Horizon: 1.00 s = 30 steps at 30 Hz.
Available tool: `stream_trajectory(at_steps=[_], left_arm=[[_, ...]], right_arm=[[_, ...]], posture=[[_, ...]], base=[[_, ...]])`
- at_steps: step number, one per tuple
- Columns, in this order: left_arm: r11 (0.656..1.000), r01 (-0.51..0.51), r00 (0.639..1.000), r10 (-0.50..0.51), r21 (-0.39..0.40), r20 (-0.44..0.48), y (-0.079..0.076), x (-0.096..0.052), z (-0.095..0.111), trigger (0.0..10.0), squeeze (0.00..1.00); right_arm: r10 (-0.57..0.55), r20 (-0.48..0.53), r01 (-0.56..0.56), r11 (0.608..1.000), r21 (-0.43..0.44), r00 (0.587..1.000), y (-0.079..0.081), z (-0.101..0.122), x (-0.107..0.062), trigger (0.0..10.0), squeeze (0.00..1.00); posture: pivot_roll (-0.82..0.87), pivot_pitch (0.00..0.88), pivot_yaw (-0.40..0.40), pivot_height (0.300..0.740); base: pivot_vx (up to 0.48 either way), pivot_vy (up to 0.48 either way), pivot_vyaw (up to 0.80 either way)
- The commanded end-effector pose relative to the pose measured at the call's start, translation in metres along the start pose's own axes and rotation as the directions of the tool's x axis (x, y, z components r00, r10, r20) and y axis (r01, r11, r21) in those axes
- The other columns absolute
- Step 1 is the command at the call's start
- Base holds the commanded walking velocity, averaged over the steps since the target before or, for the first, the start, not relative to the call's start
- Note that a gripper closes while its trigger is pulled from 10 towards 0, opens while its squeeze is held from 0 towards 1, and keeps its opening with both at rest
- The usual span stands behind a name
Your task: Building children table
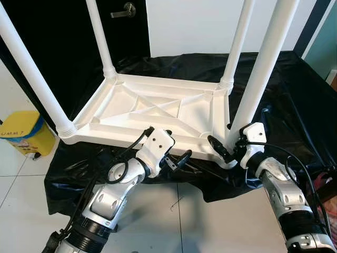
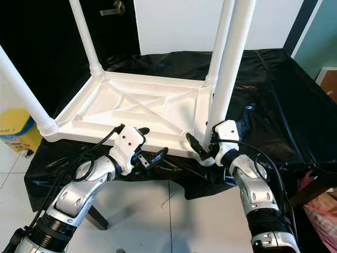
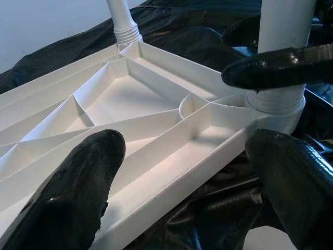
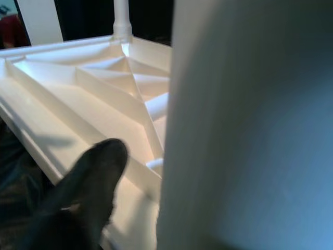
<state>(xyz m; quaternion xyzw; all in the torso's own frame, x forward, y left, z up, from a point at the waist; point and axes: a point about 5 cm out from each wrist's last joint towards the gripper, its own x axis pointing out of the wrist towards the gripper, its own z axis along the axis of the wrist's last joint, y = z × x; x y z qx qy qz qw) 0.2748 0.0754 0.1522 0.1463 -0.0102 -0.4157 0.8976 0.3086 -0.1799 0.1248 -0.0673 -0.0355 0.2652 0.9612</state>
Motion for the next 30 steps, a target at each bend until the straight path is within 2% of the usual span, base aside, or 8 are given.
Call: stream_trajectory(at_steps=[1, 10, 11, 12, 13, 21, 27, 30], left_arm=[[0.998, 0.054, 0.998, -0.054, 0.013, -0.019, -0.004, -0.001, -0.003, 10.0, 0.0], [0.998, 0.059, 0.998, -0.059, 0.007, -0.026, -0.006, -0.003, -0.005, 10.0, 0.0], [0.998, 0.06, 0.998, -0.059, 0.008, -0.027, -0.006, -0.003, -0.005, 10.0, 0.0], [0.998, 0.059, 0.998, -0.059, 0.009, -0.028, -0.006, -0.003, -0.005, 10.0, 0.0], [0.998, 0.059, 0.998, -0.059, 0.01, -0.029, -0.006, -0.003, -0.005, 10.0, 0.0], [0.998, 0.061, 0.998, -0.061, 0.013, -0.029, -0.007, -0.003, -0.005, 10.0, 0.0], [0.998, 0.054, 0.998, -0.054, 0.011, -0.028, -0.007, -0.003, -0.005, 10.0, 0.0], [0.999, 0.053, 0.998, -0.052, 0.01, -0.028, -0.007, -0.003, -0.005, 10.0, 0.0]], right_arm=[[0.01, -0.048, -0.011, 1.0, -0.023, 0.999, -0.001, -0.006, 0.001, 0.0, 0.0], [-0.016, -0.078, 0.015, 1.0, -0.01, 0.997, 0.0, -0.015, -0.004, 0.0, 0.0], [-0.024, -0.08, 0.024, 1.0, -0.005, 0.997, 0.001, -0.016, -0.005, 0.7, 0.0], [-0.03, -0.081, 0.03, 1.0, -0.002, 0.996, 0.001, -0.017, -0.005, 2.4, 0.0], [-0.039, -0.083, 0.039, 0.999, 0.001, 0.996, 0.003, -0.018, -0.005, 10.0, 0.0], [-0.095, -0.094, 0.096, 0.995, 0.011, 0.991, 0.01, -0.021, -0.007, 10.0, 0.0], [-0.282, -0.11, 0.287, 0.958, 0.03, 0.953, 0.015, -0.024, -0.01, 10.0, 0.0], [-0.327, -0.116, 0.333, 0.942, 0.034, 0.938, 0.016, -0.024, -0.01, 10.0, 0.0]], posture=[[0.01, 0.0, 0.005, 0.74], [0.0, 0.0, 0.014, 0.74], [0.0, 0.0, 0.017, 0.74], [0.0, 0.0, 0.017, 0.74], [0.0, 0.0, 0.02, 0.74], [-0.01, 0.0, 0.018, 0.74], [-0.01, 0.004, 0.012, 0.74], [-0.01, 0.005, 0.01, 0.74]], base=[[0.0, 0.0, 0.0], [0.0, 0.0, 0.0], [0.0, 0.0, 0.0], [0.0, 0.0, 0.0], [0.0, 0.0, 0.0], [0.0, 0.0, 0.0], [0.0, 0.0, 0.0], [0.0, 0.0, 0.0]])
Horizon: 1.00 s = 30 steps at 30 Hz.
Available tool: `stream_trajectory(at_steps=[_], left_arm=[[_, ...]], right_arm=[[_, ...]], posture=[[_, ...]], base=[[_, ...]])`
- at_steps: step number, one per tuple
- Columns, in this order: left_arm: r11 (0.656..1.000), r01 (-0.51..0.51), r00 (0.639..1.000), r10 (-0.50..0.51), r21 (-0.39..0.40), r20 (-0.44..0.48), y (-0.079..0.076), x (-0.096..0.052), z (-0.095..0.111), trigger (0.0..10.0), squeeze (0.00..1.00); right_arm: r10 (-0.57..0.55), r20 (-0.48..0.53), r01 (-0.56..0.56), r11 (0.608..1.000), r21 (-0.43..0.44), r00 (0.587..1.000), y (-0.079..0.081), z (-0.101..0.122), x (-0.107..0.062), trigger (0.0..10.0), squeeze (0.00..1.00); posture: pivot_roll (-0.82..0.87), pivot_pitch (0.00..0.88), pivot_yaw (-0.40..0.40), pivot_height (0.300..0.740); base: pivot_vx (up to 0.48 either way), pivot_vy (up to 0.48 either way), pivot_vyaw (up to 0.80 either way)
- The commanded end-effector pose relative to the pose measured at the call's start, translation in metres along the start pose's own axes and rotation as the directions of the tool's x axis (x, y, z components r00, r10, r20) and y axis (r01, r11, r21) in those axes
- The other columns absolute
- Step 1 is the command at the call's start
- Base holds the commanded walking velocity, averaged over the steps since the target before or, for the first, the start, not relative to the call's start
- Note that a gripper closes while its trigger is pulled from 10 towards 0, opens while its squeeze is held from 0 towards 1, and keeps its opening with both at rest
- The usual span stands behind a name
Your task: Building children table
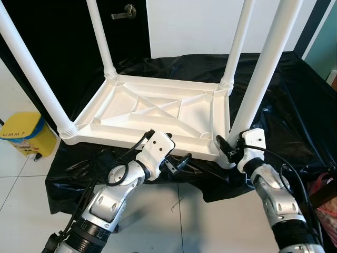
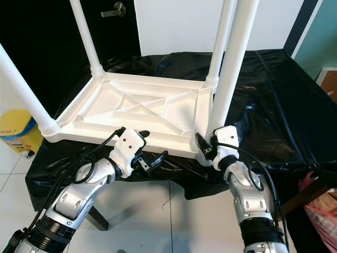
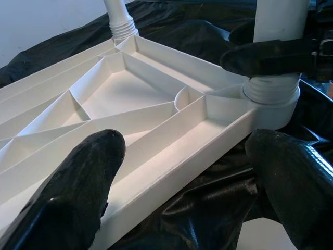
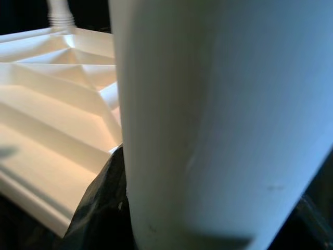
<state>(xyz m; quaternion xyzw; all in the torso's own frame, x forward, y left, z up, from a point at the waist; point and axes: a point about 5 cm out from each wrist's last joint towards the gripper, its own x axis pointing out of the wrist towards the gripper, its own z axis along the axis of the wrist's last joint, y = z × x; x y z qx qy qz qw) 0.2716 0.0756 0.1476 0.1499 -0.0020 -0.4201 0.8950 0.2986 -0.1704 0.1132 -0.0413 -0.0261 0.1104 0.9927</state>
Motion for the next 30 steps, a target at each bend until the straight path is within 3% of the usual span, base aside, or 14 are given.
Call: stream_trajectory(at_steps=[1, 3, 7, 8, 12, 16, 30], left_arm=[[0.999, 0.038, 0.999, -0.038, 0.01, -0.011, -0.003, -0.001, -0.001, 10.0, 0.0], [0.999, 0.038, 0.999, -0.038, 0.01, -0.011, -0.003, -0.001, -0.001, 10.0, 0.0], [0.999, 0.035, 0.999, -0.035, 0.01, -0.011, -0.003, -0.001, -0.001, 10.0, 0.0], [0.999, 0.031, 0.999, -0.031, 0.01, -0.01, -0.002, -0.001, -0.001, 10.0, 0.0], [1.0, 0.024, 1.0, -0.024, 0.01, -0.008, -0.002, 0.0, 0.0, 10.0, 0.0], [1.0, 0.019, 1.0, -0.019, 0.009, -0.006, -0.002, 0.0, 0.0, 10.0, 0.0], [1.0, 0.011, 1.0, -0.011, 0.015, -0.007, 0.0, -0.001, 0.001, 10.0, 0.0]], right_arm=[[-0.071, -0.084, 0.071, 0.997, -0.003, 0.994, 0.001, -0.015, -0.005, 10.0, 0.0], [-0.071, -0.084, 0.071, 0.997, -0.003, 0.994, 0.001, -0.015, -0.005, 10.0, 0.0], [-0.179, -0.11, 0.182, 0.983, 0.024, 0.978, 0.007, -0.018, -0.005, 10.0, 0.0], [-0.245, -0.125, 0.25, 0.968, 0.031, 0.962, 0.013, -0.021, -0.006, 10.0, 0.0], [-0.314, -0.152, 0.326, 0.944, 0.054, 0.937, 0.026, -0.026, -0.007, 10.0, 0.0], [-0.283, -0.149, 0.297, 0.951, 0.085, 0.948, 0.038, -0.023, -0.004, 10.0, 0.0], [-0.286, -0.114, 0.295, 0.953, 0.074, 0.951, 0.042, -0.016, -0.004, 10.0, 0.0]], posture=[[-0.01, 0.006, 0.009, 0.74], [-0.01, 0.006, 0.009, 0.74], [-0.01, 0.007, 0.003, 0.74], [0.0, 0.008, -0.001, 0.74], [0.0, 0.008, -0.005, 0.74], [0.0, 0.007, -0.006, 0.74], [0.01, 0.011, -0.007, 0.74]], base=[[0.0, 0.0, 0.0], [0.0, 0.0, 0.0], [0.0, 0.0, 0.0], [0.0, 0.0, 0.0], [0.0, 0.0, 0.0], [0.0, 0.0, 0.0], [0.0, 0.0, 0.0]])
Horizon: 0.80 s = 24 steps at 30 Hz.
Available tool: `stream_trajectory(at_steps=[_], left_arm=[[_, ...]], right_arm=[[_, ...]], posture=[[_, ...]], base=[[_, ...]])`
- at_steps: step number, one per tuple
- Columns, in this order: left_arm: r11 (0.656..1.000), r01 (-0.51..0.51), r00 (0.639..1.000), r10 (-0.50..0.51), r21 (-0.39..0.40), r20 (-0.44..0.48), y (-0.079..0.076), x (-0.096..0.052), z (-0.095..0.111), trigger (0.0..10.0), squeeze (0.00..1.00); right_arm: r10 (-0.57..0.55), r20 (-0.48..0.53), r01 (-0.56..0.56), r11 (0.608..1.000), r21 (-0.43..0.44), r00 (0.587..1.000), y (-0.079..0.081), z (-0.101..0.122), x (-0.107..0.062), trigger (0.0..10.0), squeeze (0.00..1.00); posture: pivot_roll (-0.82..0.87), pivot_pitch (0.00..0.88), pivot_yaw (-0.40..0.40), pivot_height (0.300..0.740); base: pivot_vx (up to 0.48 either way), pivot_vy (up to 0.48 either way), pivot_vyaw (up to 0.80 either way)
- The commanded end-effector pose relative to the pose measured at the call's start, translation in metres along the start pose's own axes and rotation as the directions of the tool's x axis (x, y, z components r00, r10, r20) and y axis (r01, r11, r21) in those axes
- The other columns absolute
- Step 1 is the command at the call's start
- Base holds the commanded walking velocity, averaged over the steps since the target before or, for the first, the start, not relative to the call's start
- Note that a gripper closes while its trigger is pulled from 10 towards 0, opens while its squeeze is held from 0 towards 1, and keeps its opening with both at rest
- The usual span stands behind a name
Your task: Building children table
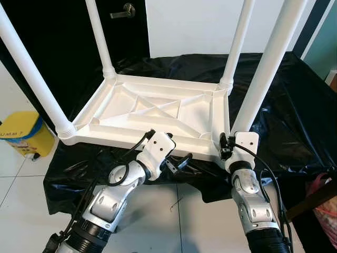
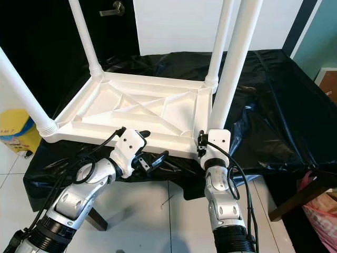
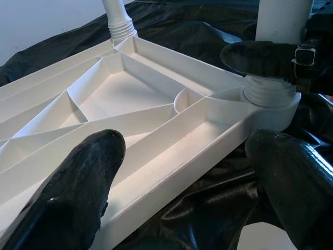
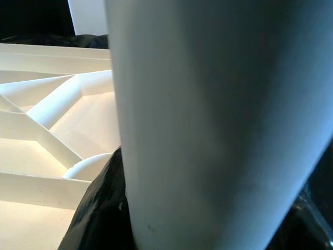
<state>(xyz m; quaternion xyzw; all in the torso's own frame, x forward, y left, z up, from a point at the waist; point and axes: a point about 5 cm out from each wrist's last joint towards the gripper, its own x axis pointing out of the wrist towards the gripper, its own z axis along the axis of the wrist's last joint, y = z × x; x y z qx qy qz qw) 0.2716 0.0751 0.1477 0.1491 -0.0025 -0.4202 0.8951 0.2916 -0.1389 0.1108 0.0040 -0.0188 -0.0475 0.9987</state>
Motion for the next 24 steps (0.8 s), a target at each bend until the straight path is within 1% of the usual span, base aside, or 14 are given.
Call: stream_trajectory(at_steps=[1, 2, 3, 5, 7, 14, 17, 18, 19, 20, 21, 22, 23, 24], left_arm=[[1.0, 0.009, 1.0, -0.009, 0.018, -0.009, 0.001, -0.001, 0.001, 10.0, 0.0], [1.0, 0.008, 1.0, -0.007, 0.02, -0.008, 0.001, -0.001, 0.001, 10.0, 0.0], [1.0, 0.006, 1.0, -0.006, 0.021, -0.007, 0.001, -0.001, 0.001, 10.0, 0.0], [1.0, 0.005, 1.0, -0.005, 0.022, -0.007, 0.001, -0.001, 0.001, 10.0, 0.0], [1.0, 0.005, 1.0, -0.004, 0.023, -0.006, 0.001, -0.001, 0.001, 10.0, 0.0], [1.0, 0.005, 1.0, -0.004, 0.025, -0.007, 0.002, -0.001, 0.001, 10.0, 0.0], [1.0, 0.006, 1.0, -0.006, 0.03, -0.007, 0.002, -0.001, 0.001, 10.0, 0.0], [1.0, 0.006, 1.0, -0.006, 0.03, -0.007, 0.002, -0.001, 0.001, 10.0, 0.0], [1.0, 0.006, 1.0, -0.006, 0.031, -0.007, 0.002, -0.001, 0.001, 10.0, 0.0], [0.999, 0.006, 1.0, -0.006, 0.032, -0.007, 0.002, -0.001, 0.001, 10.0, 0.0], [0.999, 0.006, 1.0, -0.006, 0.032, -0.007, 0.002, -0.001, 0.001, 10.0, 0.0], [0.999, 0.007, 1.0, -0.007, 0.034, -0.007, 0.002, -0.001, 0.001, 10.0, 0.0], [0.999, 0.007, 1.0, -0.007, 0.034, -0.007, 0.002, -0.001, 0.001, 10.0, 0.0], [0.999, 0.008, 1.0, -0.008, 0.035, -0.007, 0.003, -0.001, 0.001, 10.0, 0.0]], right_arm=[[0.012, -0.08, -0.013, 1.0, -0.01, 0.997, 0.007, -0.016, -0.006, 10.0, 0.22], [0.006, -0.073, -0.007, 1.0, -0.012, 0.997, 0.006, -0.015, -0.005, 10.0, 0.38], [0.019, -0.061, -0.019, 1.0, -0.009, 0.998, 0.005, -0.013, -0.005, 10.0, 1.0], [0.031, -0.049, -0.032, 0.999, -0.008, 0.998, 0.004, -0.011, -0.004, 10.0, 1.0], [0.07, -0.02, -0.07, 0.998, -0.009, 0.997, 0.001, -0.007, -0.004, 10.0, 1.0], [0.143, 0.01, -0.143, 0.99, -0.017, 0.99, -0.006, -0.003, -0.004, 10.0, 1.0], [0.267, 0.036, -0.265, 0.964, -0.031, 0.963, -0.02, 0.002, -0.003, 10.0, 1.0], [0.267, 0.036, -0.265, 0.964, -0.031, 0.963, -0.02, 0.002, -0.003, 10.0, 1.0], [0.289, 0.04, -0.288, 0.957, -0.035, 0.956, -0.023, 0.003, -0.002, 10.0, 0.37], [0.322, 0.041, -0.32, 0.946, -0.046, 0.946, -0.025, 0.004, -0.001, 10.0, 0.0], [0.322, 0.041, -0.32, 0.946, -0.046, 0.946, -0.025, 0.004, -0.001, 10.0, 0.0], [0.358, 0.042, -0.356, 0.933, -0.059, 0.933, -0.027, 0.006, 0.001, 10.0, 0.0], [0.358, 0.042, -0.356, 0.933, -0.059, 0.933, -0.027, 0.006, 0.001, 10.0, 0.0], [0.393, 0.041, -0.39, 0.918, -0.073, 0.919, -0.029, 0.007, 0.003, 10.0, 0.0]], posture=[[0.01, 0.01, -0.006, 0.74], [0.01, 0.009, -0.007, 0.74], [0.01, 0.007, -0.007, 0.74], [0.01, 0.006, -0.007, 0.74], [0.01, 0.005, -0.006, 0.74], [0.01, 0.003, -0.006, 0.74], [0.01, 0.0, -0.003, 0.74], [0.01, 0.0, -0.003, 0.74], [0.01, 0.0, -0.002, 0.74], [0.01, 0.0, -0.001, 0.74], [0.01, 0.0, -0.001, 0.74], [0.01, 0.0, 0.0, 0.74], [0.01, 0.0, 0.0, 0.74], [0.01, 0.0, 0.001, 0.74]], base=[[0.0, 0.0, 0.0], [0.0, 0.0, 0.0], [0.0, 0.0, 0.0], [0.0, 0.0, 0.0], [0.0, 0.0, 0.0], [0.0, 0.0, 0.0], [0.0, 0.0, 0.0], [0.0, 0.0, 0.0], [0.0, 0.0, 0.0], [0.0, 0.0, 0.0], [0.0, 0.0, 0.0], [0.0, 0.0, 0.0], [0.0, 0.0, 0.0], [0.0, 0.0, 0.0]])
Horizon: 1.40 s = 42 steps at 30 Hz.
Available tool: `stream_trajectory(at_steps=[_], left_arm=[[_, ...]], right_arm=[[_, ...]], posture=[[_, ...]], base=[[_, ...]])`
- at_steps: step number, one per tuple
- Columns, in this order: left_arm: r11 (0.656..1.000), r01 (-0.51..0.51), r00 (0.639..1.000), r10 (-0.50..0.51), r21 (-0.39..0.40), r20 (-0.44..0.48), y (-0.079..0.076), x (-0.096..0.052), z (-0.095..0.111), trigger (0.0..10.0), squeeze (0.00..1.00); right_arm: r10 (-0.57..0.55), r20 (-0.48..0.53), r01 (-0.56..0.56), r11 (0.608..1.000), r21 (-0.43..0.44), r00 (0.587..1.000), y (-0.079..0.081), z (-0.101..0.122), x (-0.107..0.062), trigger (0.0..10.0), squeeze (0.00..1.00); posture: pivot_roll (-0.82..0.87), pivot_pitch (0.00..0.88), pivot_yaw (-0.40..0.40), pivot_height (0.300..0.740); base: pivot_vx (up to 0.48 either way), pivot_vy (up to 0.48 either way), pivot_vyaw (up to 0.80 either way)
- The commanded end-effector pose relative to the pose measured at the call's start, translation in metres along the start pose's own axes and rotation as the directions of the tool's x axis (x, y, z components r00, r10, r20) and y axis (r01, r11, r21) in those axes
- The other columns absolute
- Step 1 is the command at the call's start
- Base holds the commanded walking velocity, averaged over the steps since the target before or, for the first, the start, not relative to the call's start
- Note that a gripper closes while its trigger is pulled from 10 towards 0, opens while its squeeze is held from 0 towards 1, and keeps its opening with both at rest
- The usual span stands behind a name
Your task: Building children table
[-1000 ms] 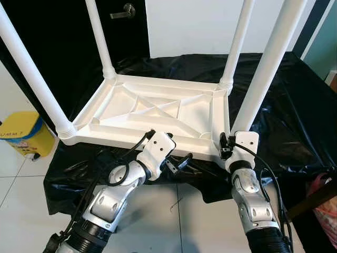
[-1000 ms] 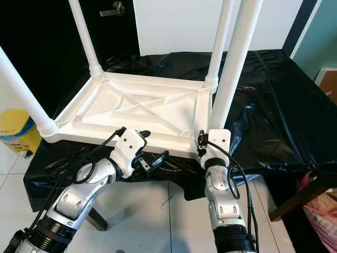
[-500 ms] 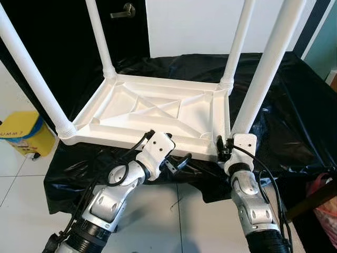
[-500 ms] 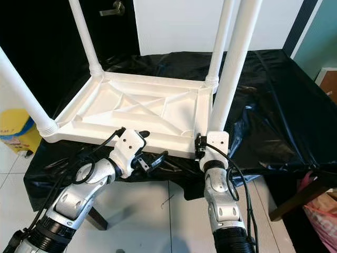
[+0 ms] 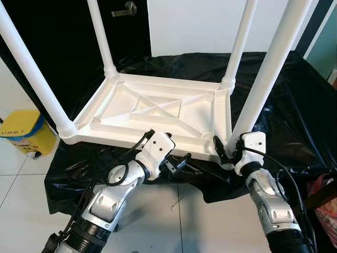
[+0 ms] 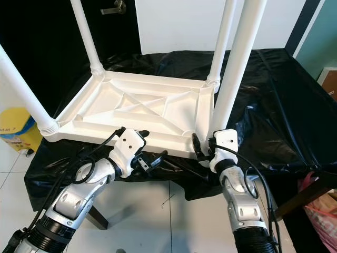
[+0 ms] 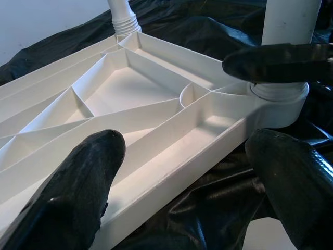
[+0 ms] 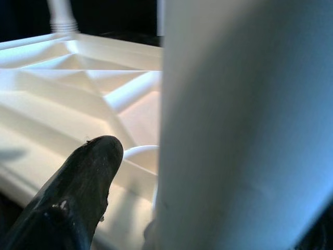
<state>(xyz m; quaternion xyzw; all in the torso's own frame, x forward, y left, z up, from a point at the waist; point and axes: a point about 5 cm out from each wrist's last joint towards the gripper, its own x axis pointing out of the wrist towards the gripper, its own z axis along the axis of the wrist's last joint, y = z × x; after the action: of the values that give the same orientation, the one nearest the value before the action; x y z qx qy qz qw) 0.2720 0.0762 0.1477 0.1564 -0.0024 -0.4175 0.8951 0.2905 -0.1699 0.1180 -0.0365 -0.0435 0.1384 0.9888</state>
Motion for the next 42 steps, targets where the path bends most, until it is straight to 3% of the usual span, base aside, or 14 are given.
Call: stream_trajectory(at_steps=[1, 15, 16, 18, 19, 21, 22, 24, 25, 33, 34, 35, 42], left_arm=[[1.0, 0.014, 1.0, -0.014, 0.024, 0.0, 0.002, 0.0, 0.002, 10.0, 0.0], [0.999, 0.041, 0.999, -0.041, 0.031, -0.011, -0.002, 0.0, 0.0, 10.0, 0.0], [0.999, 0.043, 0.999, -0.043, 0.032, -0.011, -0.003, 0.0, 0.0, 10.0, 0.0], [0.999, 0.043, 0.999, -0.043, 0.032, -0.011, -0.003, 0.0, 0.0, 10.0, 0.0], [0.998, 0.045, 0.999, -0.045, 0.032, -0.012, -0.003, 0.0, 0.0, 10.0, 0.0], [0.998, 0.045, 0.999, -0.045, 0.032, -0.012, -0.003, 0.0, 0.0, 10.0, 0.0], [0.998, 0.047, 0.999, -0.046, 0.032, -0.013, -0.004, 0.0, 0.0, 10.0, 0.0], [0.998, 0.047, 0.999, -0.046, 0.032, -0.013, -0.004, 0.0, 0.0, 10.0, 0.0], [0.998, 0.05, 0.999, -0.05, 0.032, -0.016, -0.004, -0.001, -0.001, 10.0, 0.0], [0.998, 0.058, 0.998, -0.058, 0.033, -0.023, -0.005, -0.002, -0.002, 10.0, 0.0], [0.998, 0.059, 0.998, -0.059, 0.033, -0.024, -0.005, -0.002, -0.002, 10.0, 0.0], [0.998, 0.061, 0.998, -0.06, 0.034, -0.025, -0.005, -0.002, -0.002, 10.0, 0.0], [0.998, 0.06, 0.998, -0.059, 0.032, -0.026, -0.006, -0.002, -0.002, 10.0, 0.0]], right_arm=[[0.069, 0.007, -0.069, 0.998, -0.003, 0.998, -0.001, 0.001, 0.003, 10.0, 0.0], [0.307, -0.033, -0.309, 0.948, -0.072, 0.951, -0.003, 0.002, 0.017, 10.0, 0.0], [0.32, -0.042, -0.322, 0.944, -0.074, 0.947, -0.005, 0.0, 0.018, 9.0, 0.0], [0.32, -0.042, -0.322, 0.944, -0.074, 0.947, -0.005, 0.0, 0.018, 9.0, 0.0], [0.328, -0.05, -0.331, 0.941, -0.074, 0.943, -0.006, -0.001, 0.018, 7.4, 0.0], [0.328, -0.05, -0.331, 0.941, -0.074, 0.943, -0.006, -0.001, 0.018, 7.4, 0.0], [0.334, -0.054, -0.337, 0.939, -0.072, 0.941, -0.008, -0.003, 0.018, 3.9, 0.0], [0.334, -0.054, -0.337, 0.939, -0.072, 0.941, -0.008, -0.003, 0.018, 3.9, 0.0], [0.334, -0.062, -0.338, 0.939, -0.068, 0.941, -0.009, -0.005, 0.017, 0.0, 0.0], [0.311, -0.088, -0.316, 0.947, -0.053, 0.946, -0.012, -0.013, 0.012, 0.0, 0.0], [0.307, -0.09, -0.313, 0.949, -0.049, 0.947, -0.012, -0.014, 0.012, 9.2, 0.0], [0.288, -0.09, -0.292, 0.955, -0.046, 0.954, -0.013, -0.015, 0.011, 10.0, 0.0], [0.172, -0.099, -0.177, 0.983, -0.045, 0.98, -0.012, -0.018, 0.012, 10.0, 0.0]], posture=[[0.01, 0.0, 0.001, 0.74], [0.01, 0.0, 0.003, 0.74], [0.01, 0.0, 0.003, 0.74], [0.01, 0.0, 0.003, 0.74], [0.02, 0.0, 0.002, 0.74], [0.02, 0.0, 0.002, 0.74], [0.02, 0.0, 0.003, 0.74], [0.02, 0.0, 0.003, 0.74], [0.02, 0.0, 0.006, 0.74], [0.01, 0.0, 0.015, 0.74], [0.01, 0.0, 0.015, 0.74], [0.01, 0.0, 0.015, 0.74], [0.01, 0.0, 0.013, 0.74]], base=[[0.0, 0.0, 0.0], [0.0, 0.0, 0.0], [0.0, 0.0, 0.0], [0.0, 0.0, 0.0], [0.0, 0.0, 0.0], [0.0, 0.0, 0.0], [0.0, 0.0, 0.0], [0.0, 0.0, 0.0], [0.0, 0.0, 0.0], [0.0, 0.0, 0.0], [0.0, 0.0, 0.0], [0.0, 0.0, 0.0], [0.0, 0.0, 0.0]])
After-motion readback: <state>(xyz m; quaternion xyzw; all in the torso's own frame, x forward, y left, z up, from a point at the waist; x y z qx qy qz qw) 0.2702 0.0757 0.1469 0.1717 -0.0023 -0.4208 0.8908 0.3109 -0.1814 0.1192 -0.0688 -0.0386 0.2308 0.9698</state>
